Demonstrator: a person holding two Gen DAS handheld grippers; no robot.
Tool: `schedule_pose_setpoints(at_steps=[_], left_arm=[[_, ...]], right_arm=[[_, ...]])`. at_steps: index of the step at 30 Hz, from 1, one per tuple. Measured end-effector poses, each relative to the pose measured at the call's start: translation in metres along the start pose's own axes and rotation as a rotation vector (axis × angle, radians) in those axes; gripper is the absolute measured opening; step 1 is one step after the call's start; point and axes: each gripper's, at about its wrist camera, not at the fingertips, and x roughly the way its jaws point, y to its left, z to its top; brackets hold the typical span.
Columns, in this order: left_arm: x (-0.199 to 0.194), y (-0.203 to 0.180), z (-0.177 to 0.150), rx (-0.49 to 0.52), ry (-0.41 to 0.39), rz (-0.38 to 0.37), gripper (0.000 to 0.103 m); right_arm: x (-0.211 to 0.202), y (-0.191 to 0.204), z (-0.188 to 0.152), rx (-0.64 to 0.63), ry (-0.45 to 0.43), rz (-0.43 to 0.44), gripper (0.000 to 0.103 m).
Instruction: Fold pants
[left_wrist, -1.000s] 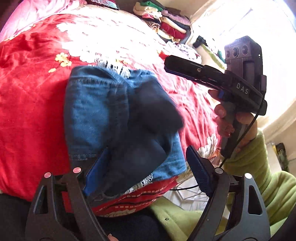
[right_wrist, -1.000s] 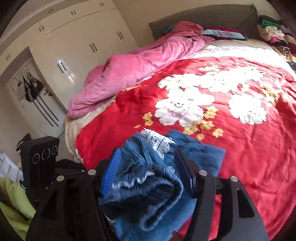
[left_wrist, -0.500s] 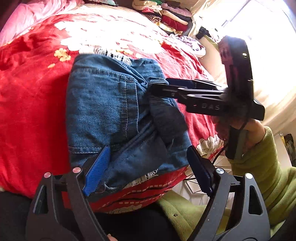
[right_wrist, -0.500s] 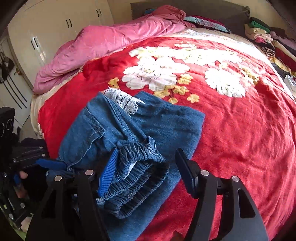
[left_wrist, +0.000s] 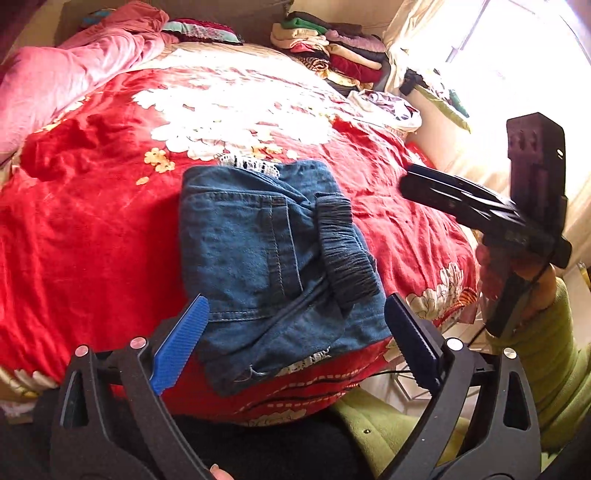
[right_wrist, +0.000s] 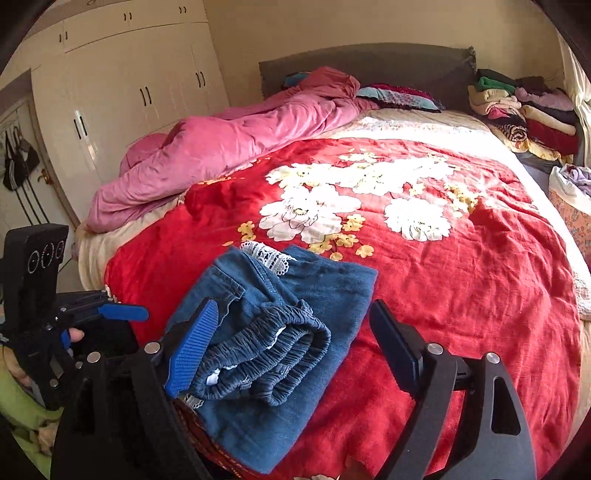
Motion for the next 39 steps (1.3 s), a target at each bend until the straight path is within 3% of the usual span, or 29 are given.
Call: schedule_pose_setpoints(at_steps=[6,11,26,31,35,38,39], left_arm=[[-0.007,0.012,0.005,-0.001,-0.035,0.093,0.093],[0.0,0.026,0.013,-0.017,-0.032,0.117,0.093],[0.039,0.057,0.044,-0.046,0.026,0.147,0.093],[0.066,0.064,0.053,-0.033,0.088,0.149,0.071],[0.078,0.071,0.053,-0.051,0.107,0.143,0.069],[0.079,0.072,0.052,-0.048,0.103,0.14,0.07],[0.079,0.072,0.052,-0.051,0.102,0.14,0.07]], right_arm=[[-0.024,0.017,-0.012,-0.085,-0.015,-0.026,0.083],[-0.03,0.039,-0.031,-0.174,0.015,-0.019,0.083],[-0.003,0.107,-0.062,-0.333,0.095,0.15,0.083],[0.015,0.126,-0.063,-0.408,0.114,0.182,0.082],[0.038,0.138,-0.063,-0.5,0.142,0.154,0.062],[0.059,0.144,-0.065,-0.562,0.17,0.096,0.054],[0.068,0.144,-0.066,-0.579,0.183,0.07,0.043]])
